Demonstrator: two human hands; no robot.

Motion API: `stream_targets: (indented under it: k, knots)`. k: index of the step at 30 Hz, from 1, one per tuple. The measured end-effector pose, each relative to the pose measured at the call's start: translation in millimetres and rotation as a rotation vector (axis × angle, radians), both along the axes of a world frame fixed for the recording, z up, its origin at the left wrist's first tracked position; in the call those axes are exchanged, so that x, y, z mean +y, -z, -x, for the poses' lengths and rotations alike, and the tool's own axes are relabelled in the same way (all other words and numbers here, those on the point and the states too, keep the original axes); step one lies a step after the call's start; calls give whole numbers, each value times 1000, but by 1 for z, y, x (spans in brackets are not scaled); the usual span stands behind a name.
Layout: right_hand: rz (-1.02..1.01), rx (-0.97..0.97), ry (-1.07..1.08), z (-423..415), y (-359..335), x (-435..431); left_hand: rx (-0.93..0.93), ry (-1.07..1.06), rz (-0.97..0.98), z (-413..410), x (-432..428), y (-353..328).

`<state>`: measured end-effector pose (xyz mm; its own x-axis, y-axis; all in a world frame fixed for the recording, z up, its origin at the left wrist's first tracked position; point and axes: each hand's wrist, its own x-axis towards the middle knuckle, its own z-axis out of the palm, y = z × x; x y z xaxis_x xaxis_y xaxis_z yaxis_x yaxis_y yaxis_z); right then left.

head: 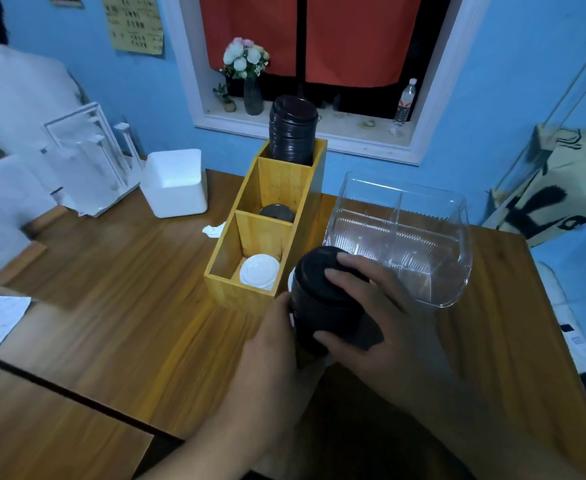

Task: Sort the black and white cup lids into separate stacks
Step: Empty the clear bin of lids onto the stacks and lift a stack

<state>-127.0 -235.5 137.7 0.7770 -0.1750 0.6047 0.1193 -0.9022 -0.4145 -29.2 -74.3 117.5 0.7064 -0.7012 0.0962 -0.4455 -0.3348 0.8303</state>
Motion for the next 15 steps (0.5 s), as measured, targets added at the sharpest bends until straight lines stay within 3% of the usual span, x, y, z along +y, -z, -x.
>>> stream_targets:
  k: [10, 15]
  knots:
    - [-41, -72, -53, -116, -89, -25, -107, -11, -12, -109, -18, -85]
    - [-33, -69, -20, -192, -83, -63, -113, -28, -37, -181, -65, -81]
